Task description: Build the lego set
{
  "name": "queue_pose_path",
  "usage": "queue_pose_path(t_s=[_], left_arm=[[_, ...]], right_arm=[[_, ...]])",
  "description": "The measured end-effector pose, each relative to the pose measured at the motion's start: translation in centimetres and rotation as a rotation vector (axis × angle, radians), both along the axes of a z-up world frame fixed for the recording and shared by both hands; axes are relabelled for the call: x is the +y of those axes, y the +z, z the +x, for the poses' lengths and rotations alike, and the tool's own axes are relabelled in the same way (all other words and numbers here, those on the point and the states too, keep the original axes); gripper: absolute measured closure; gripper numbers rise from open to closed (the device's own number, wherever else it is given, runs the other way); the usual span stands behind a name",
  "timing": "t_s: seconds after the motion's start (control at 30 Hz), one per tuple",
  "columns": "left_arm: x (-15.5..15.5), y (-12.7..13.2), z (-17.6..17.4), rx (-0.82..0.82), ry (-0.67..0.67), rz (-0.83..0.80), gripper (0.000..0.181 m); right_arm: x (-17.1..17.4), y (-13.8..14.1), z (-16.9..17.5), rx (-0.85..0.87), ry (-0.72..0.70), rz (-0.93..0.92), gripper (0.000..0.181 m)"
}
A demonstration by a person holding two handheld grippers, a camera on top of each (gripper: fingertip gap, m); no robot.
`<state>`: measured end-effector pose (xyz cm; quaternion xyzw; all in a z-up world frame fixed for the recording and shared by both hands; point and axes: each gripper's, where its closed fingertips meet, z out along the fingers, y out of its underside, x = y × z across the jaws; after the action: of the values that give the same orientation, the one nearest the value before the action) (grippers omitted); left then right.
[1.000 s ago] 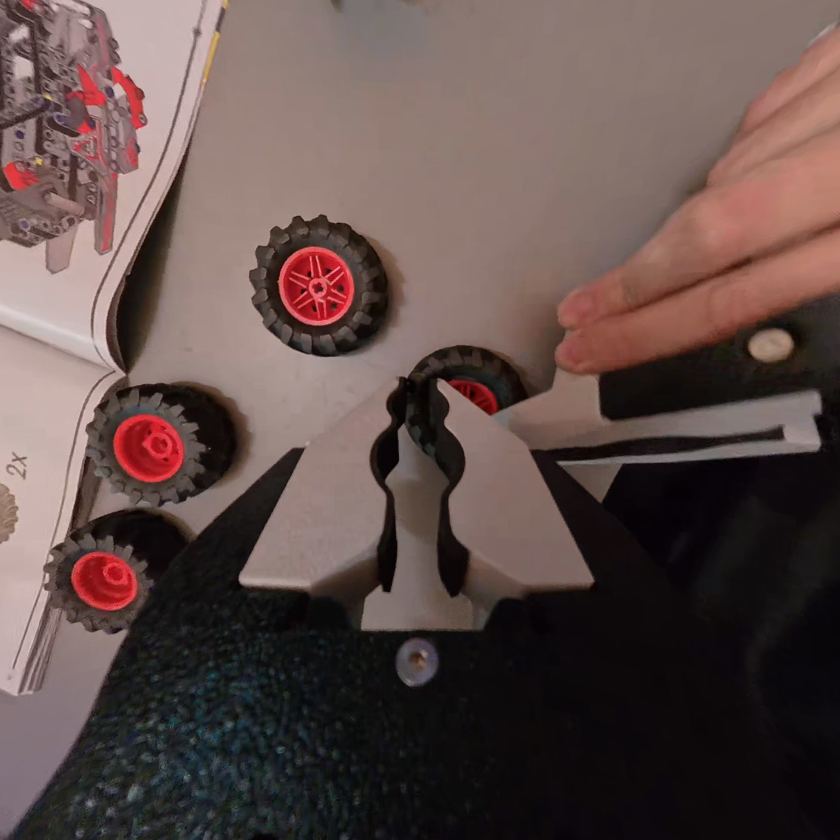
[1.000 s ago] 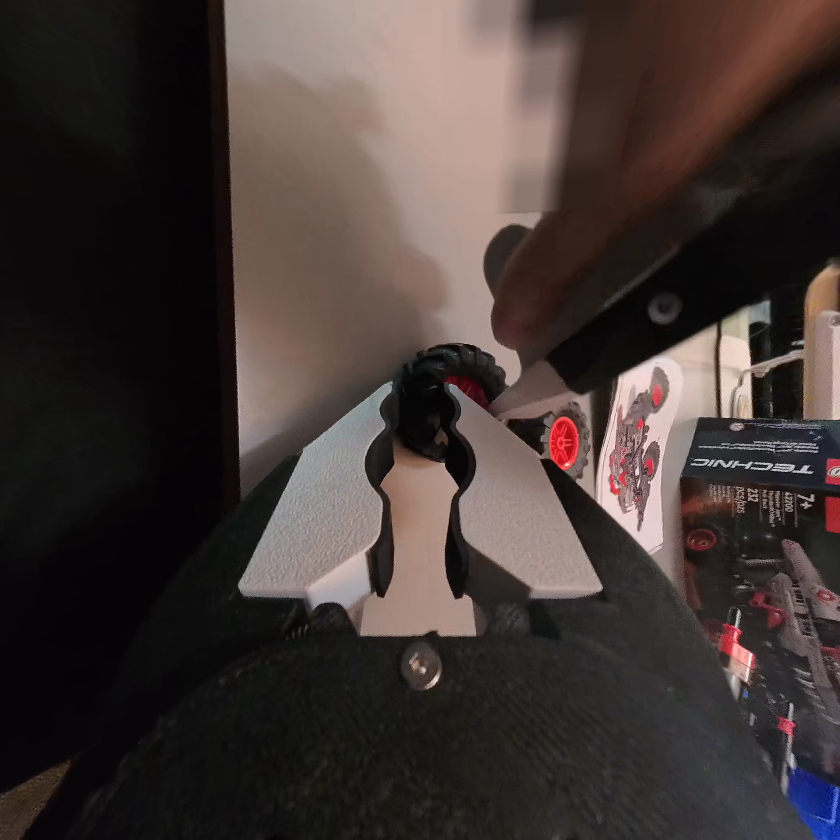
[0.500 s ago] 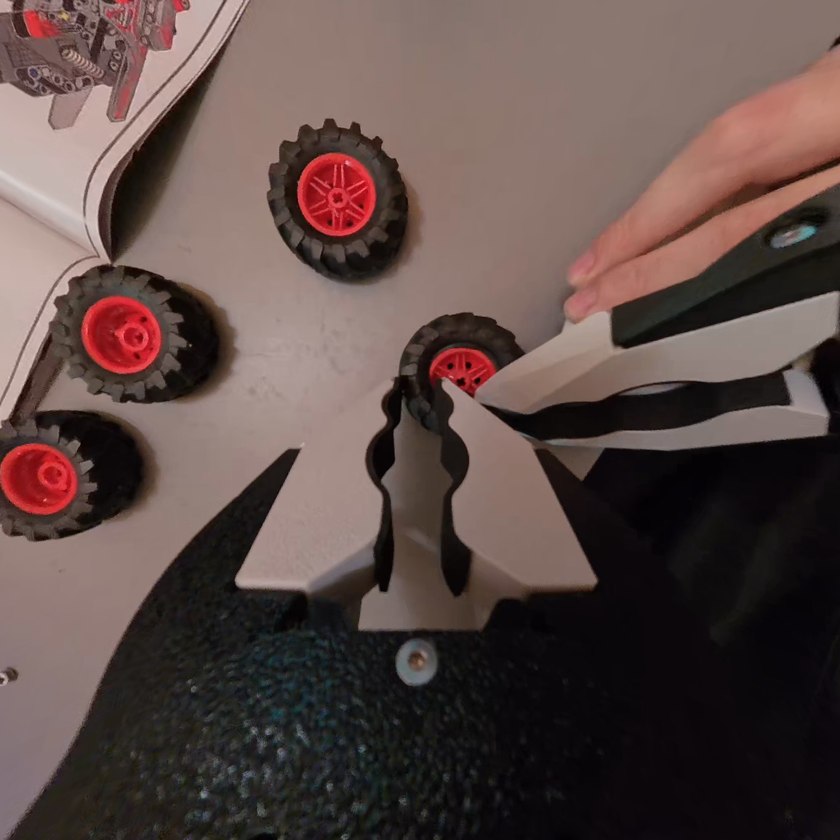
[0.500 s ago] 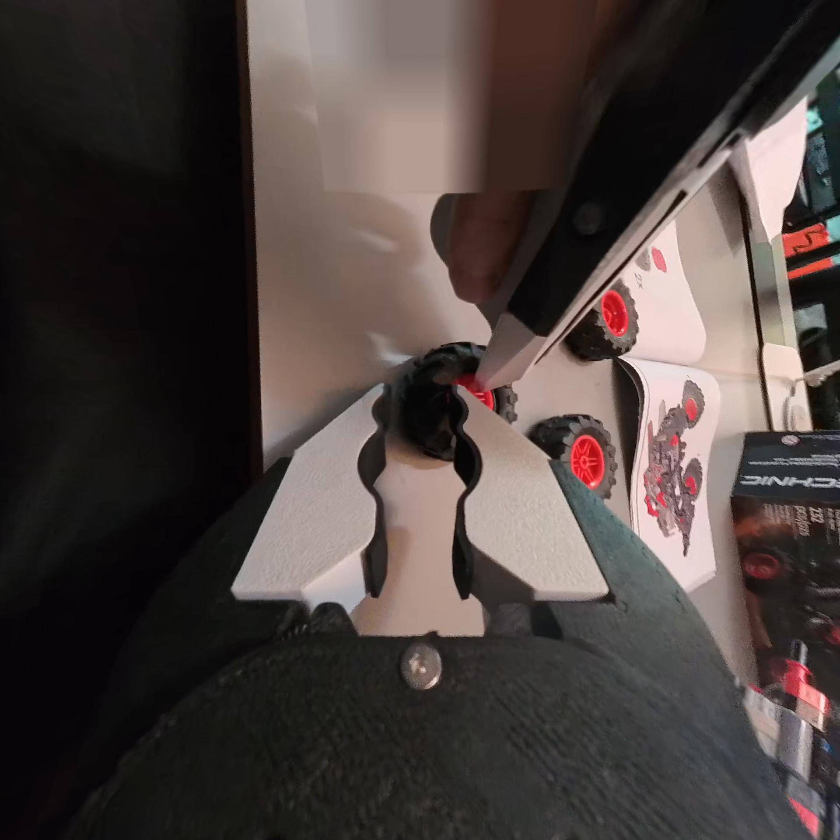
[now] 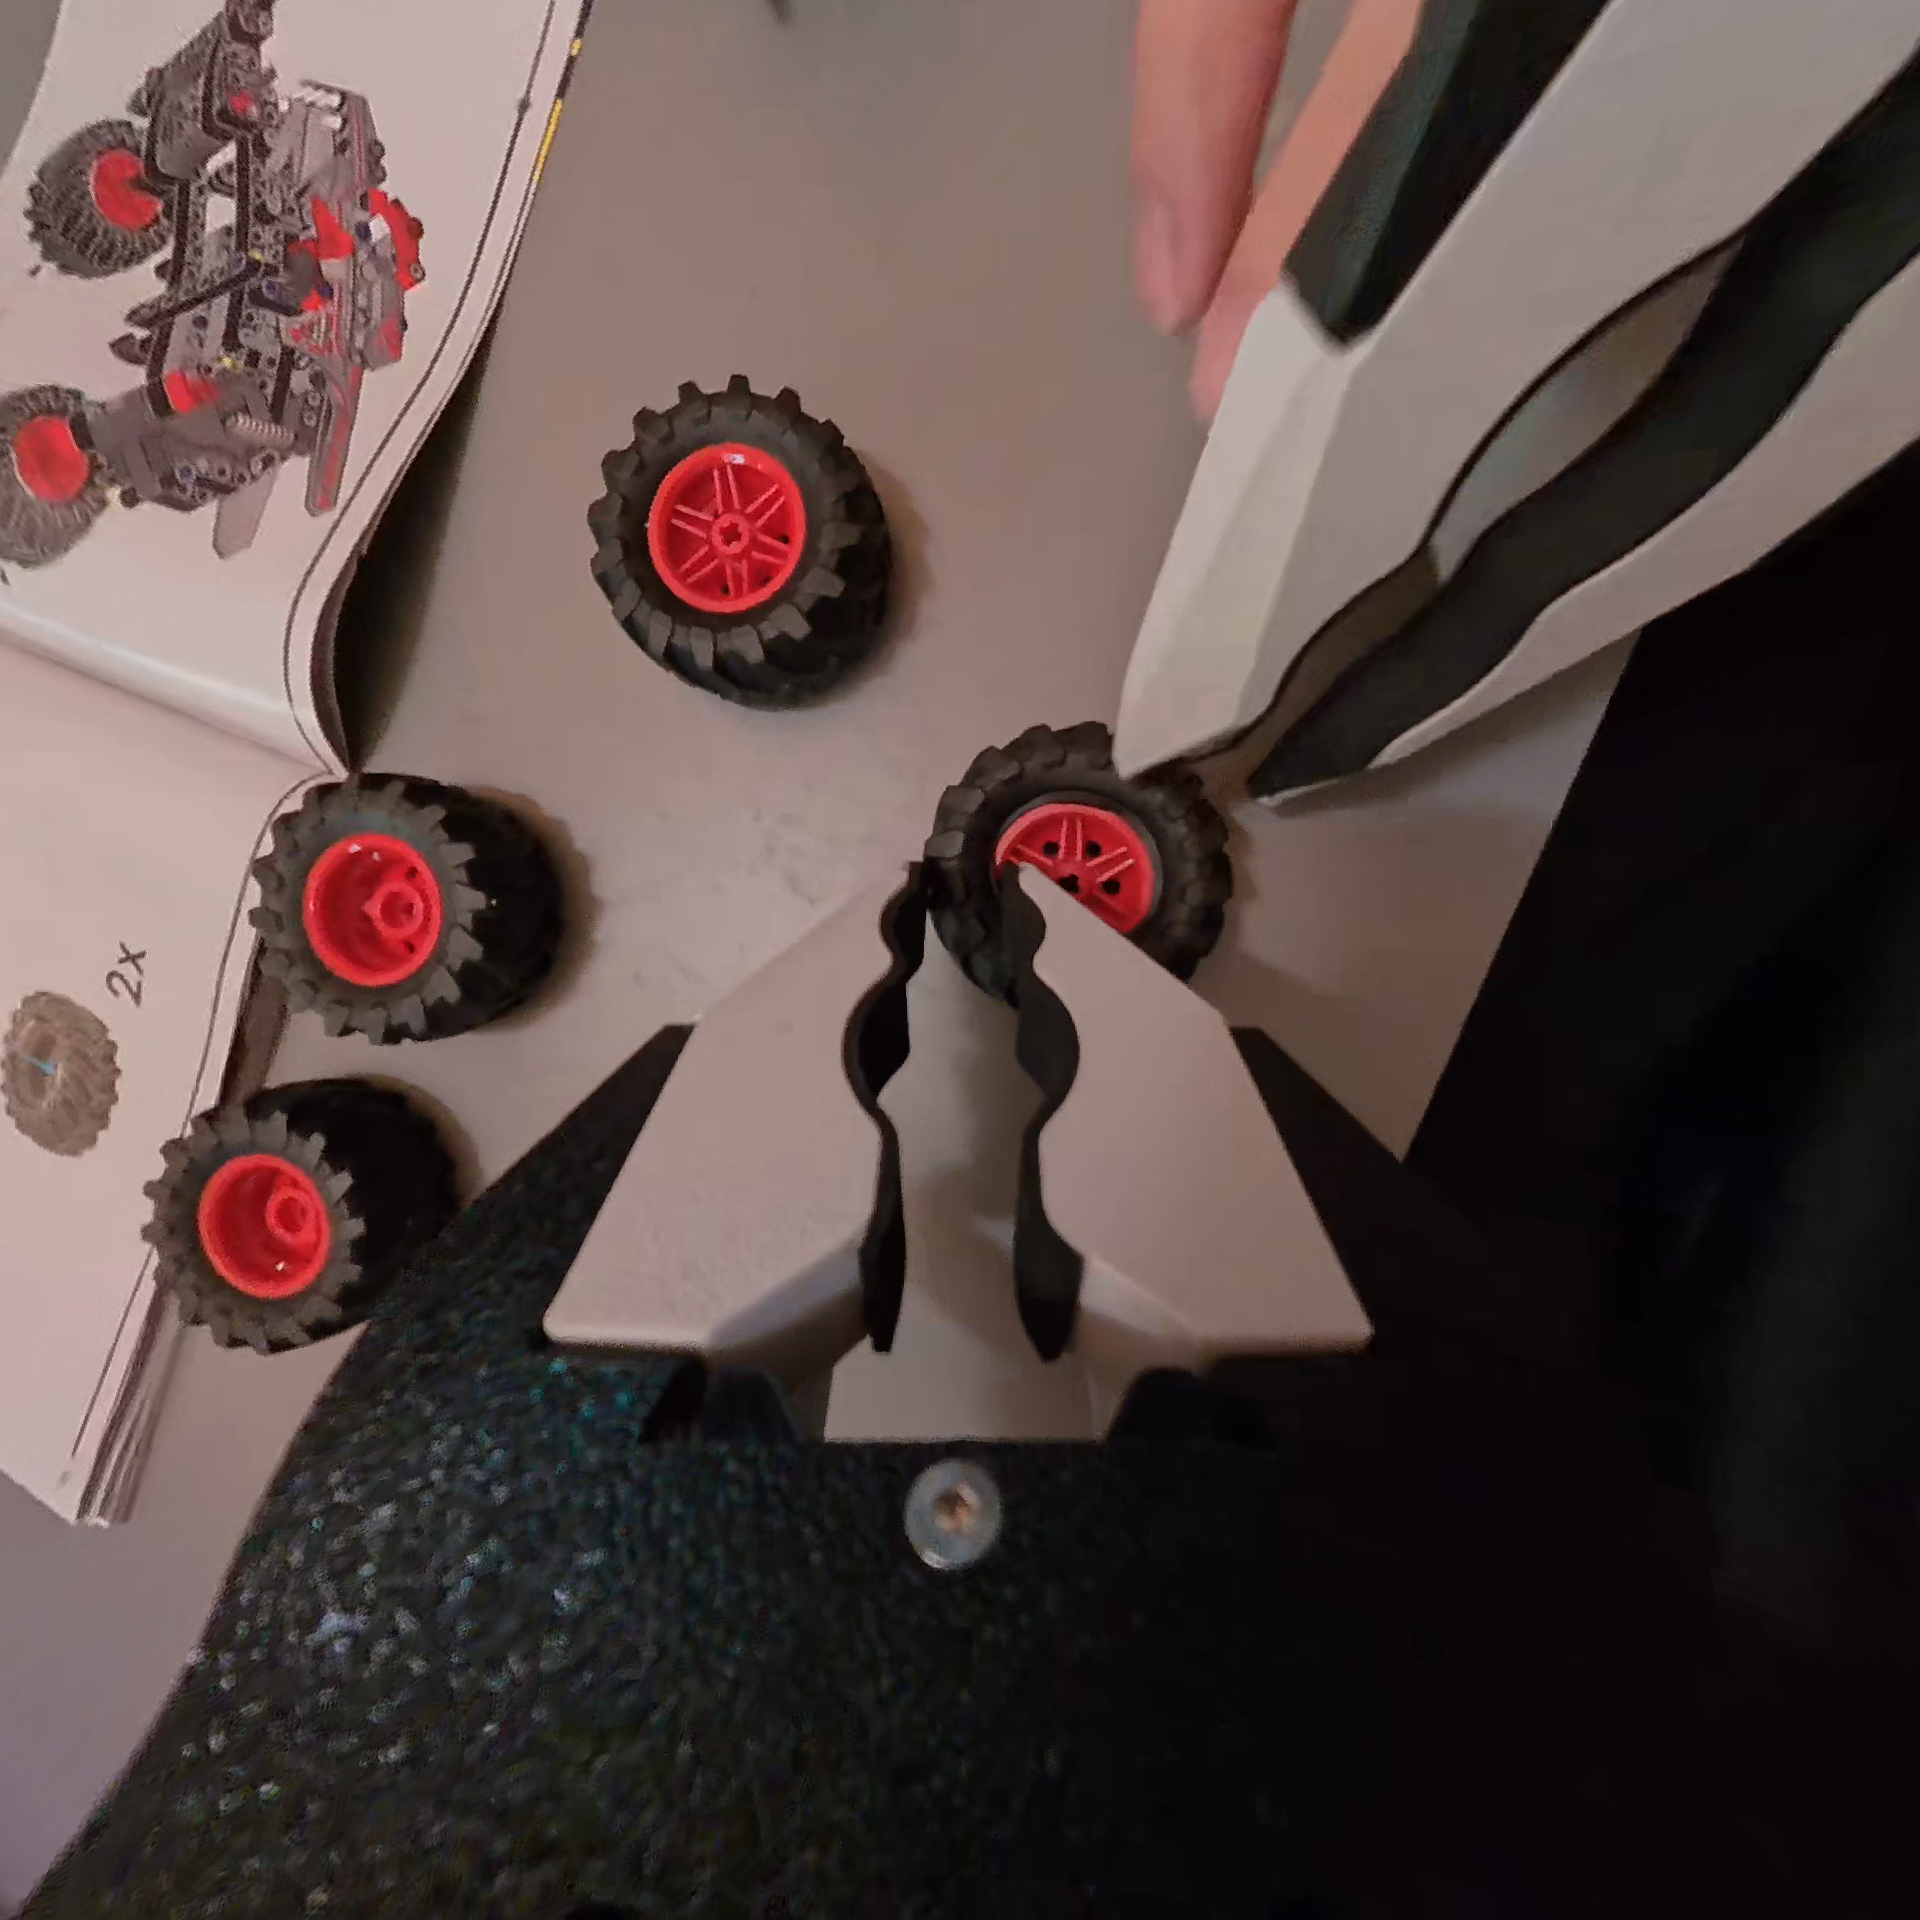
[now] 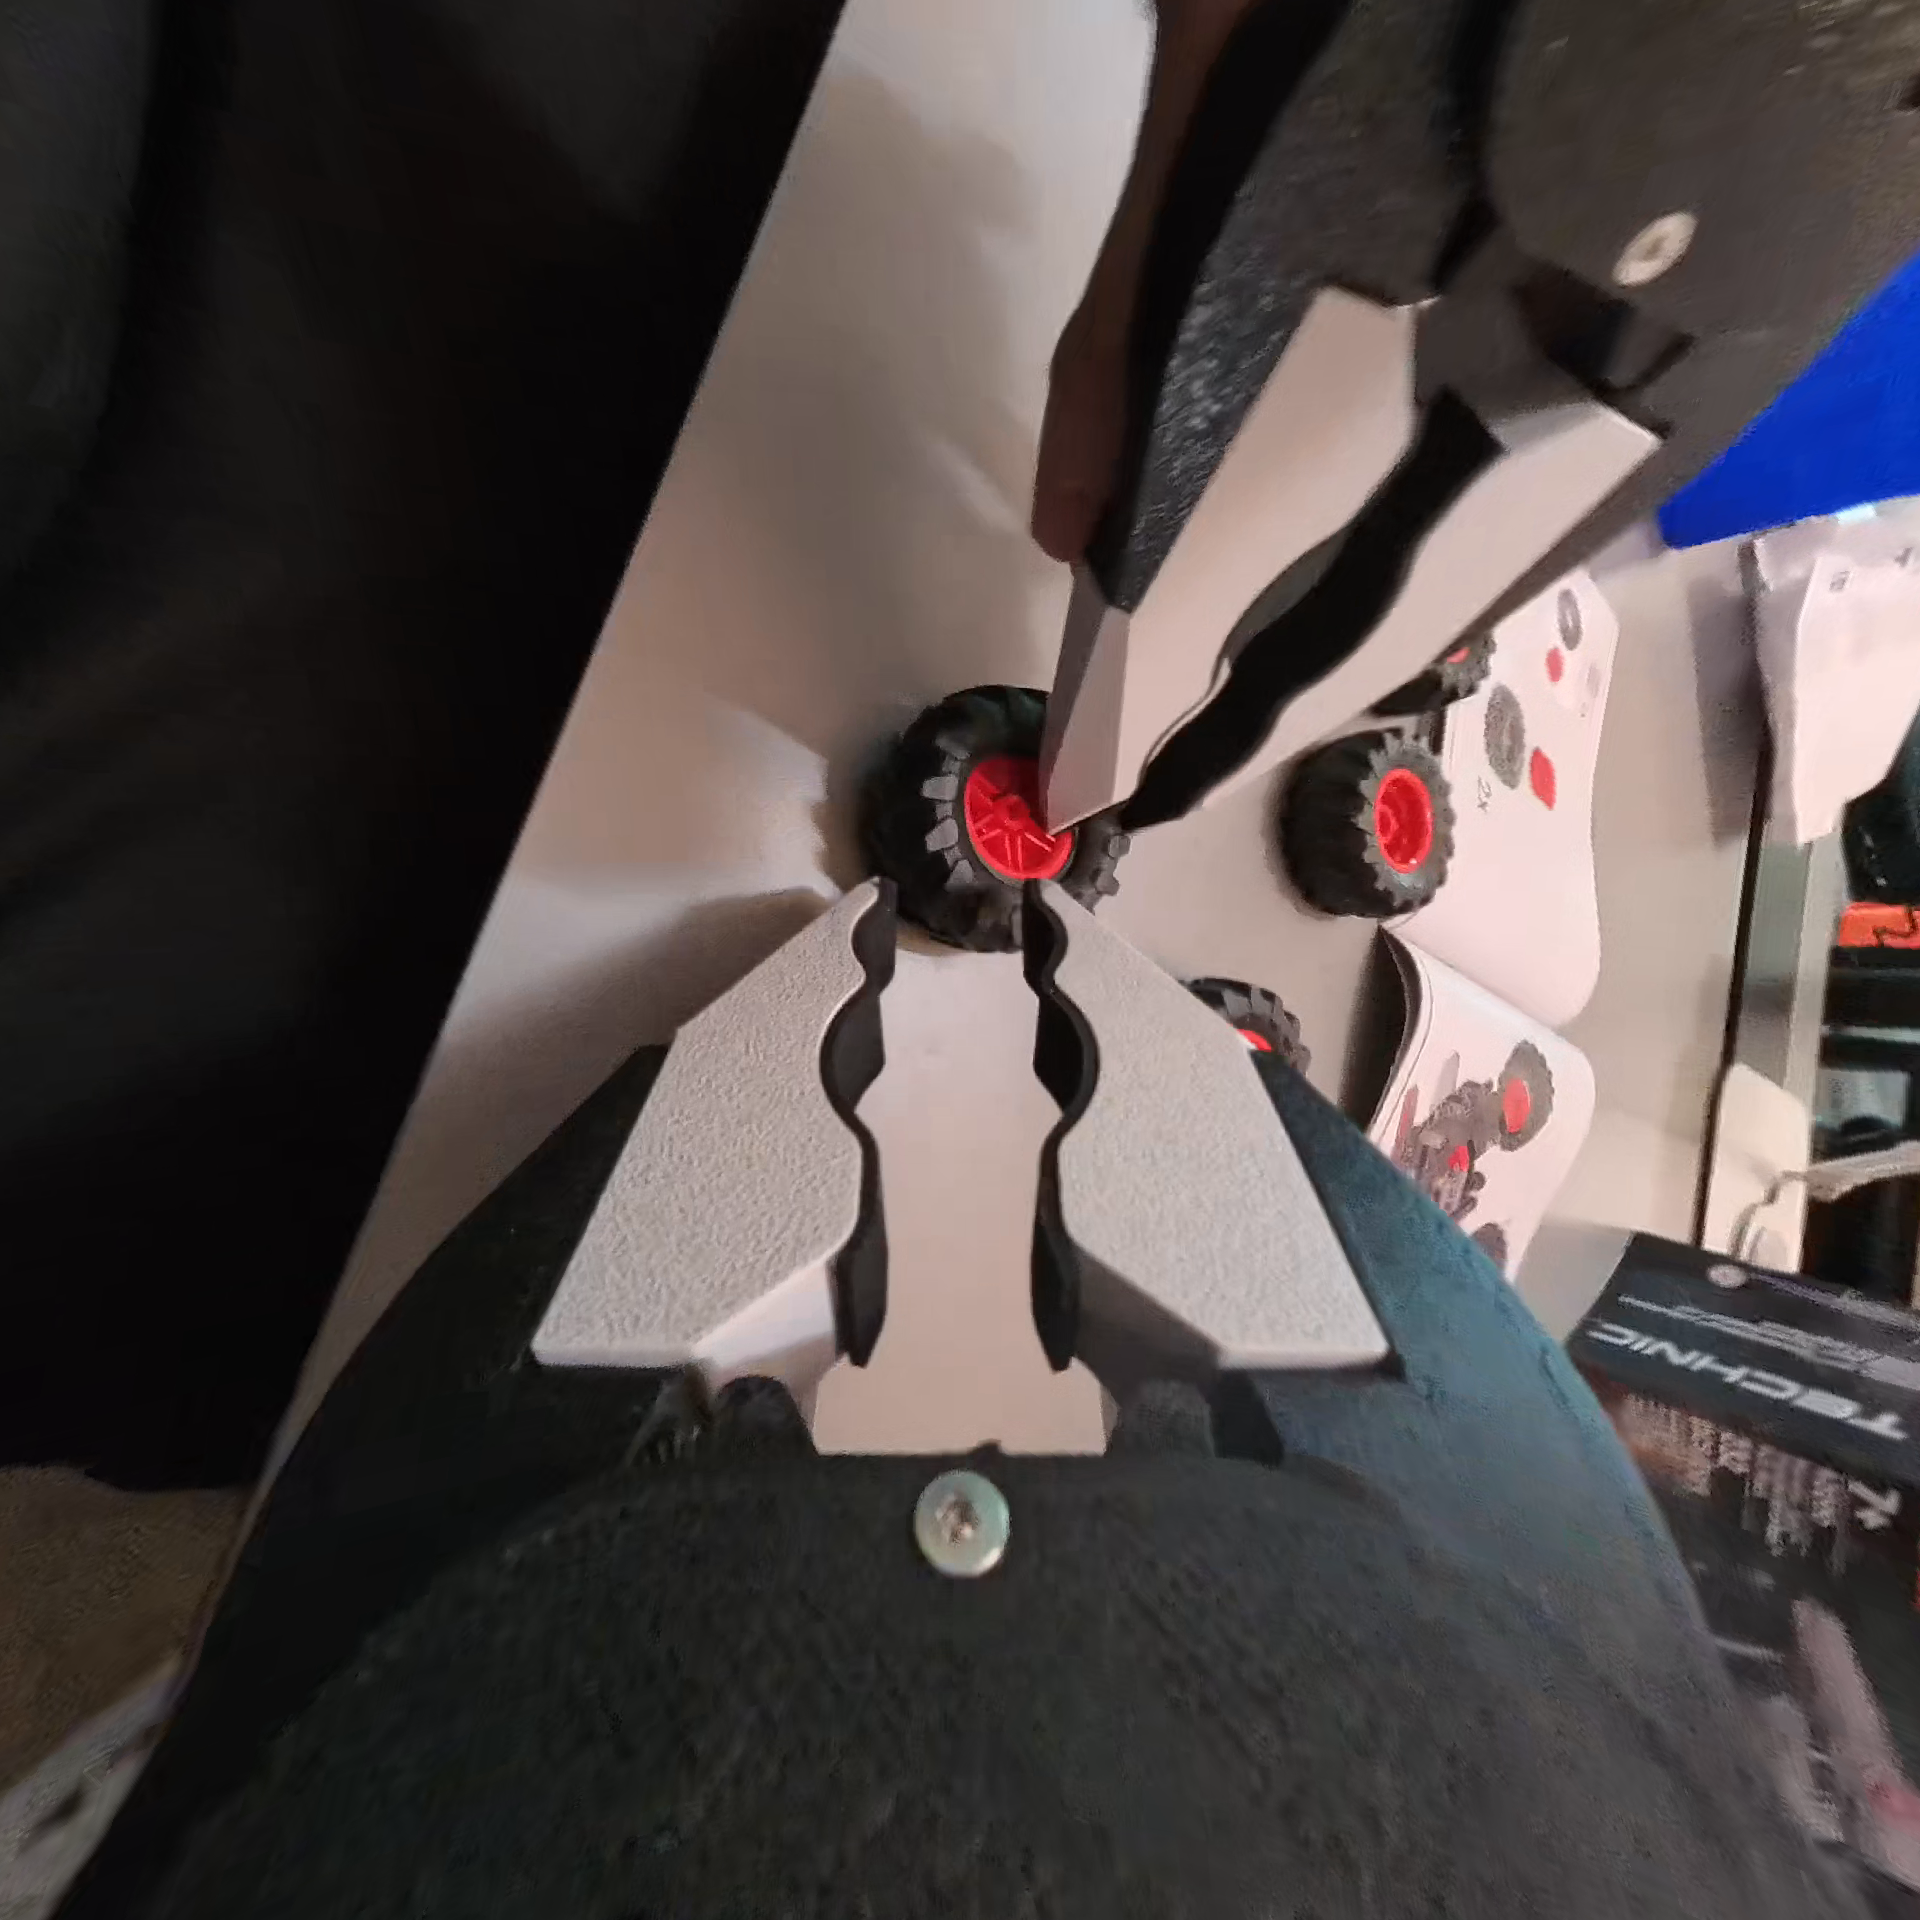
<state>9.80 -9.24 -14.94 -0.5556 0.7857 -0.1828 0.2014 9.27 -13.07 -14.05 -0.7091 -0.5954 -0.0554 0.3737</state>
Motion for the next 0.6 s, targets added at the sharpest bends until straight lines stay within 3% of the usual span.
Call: queue_pose_path(t_s=[0.03, 0.23, 0.37, 0.6], left_arm=[[0.0, 0.0, 0.0, -0.004, -0.015, -0.005, 0.170], [-0.1, 0.1, 0.2, -0.050, -0.035, -0.063, 0.170], [-0.2, 0.4, -0.8, -0.017, 0.063, -0.148, 0.166], [0.0, 0.2, -0.9, 0.030, 0.118, -0.152, 0.167]], right_arm=[[0.2, -0.4, 0.1, -0.037, 0.015, -0.004, 0.159], [0.4, -1.0, -0.4, -0.146, 0.085, 0.000, 0.161], [0.4, -1.2, -0.7, -0.188, 0.049, 0.020, 0.160], [0.7, -1.5, -1.3, -0.135, 0.007, -0.026, 0.158]])
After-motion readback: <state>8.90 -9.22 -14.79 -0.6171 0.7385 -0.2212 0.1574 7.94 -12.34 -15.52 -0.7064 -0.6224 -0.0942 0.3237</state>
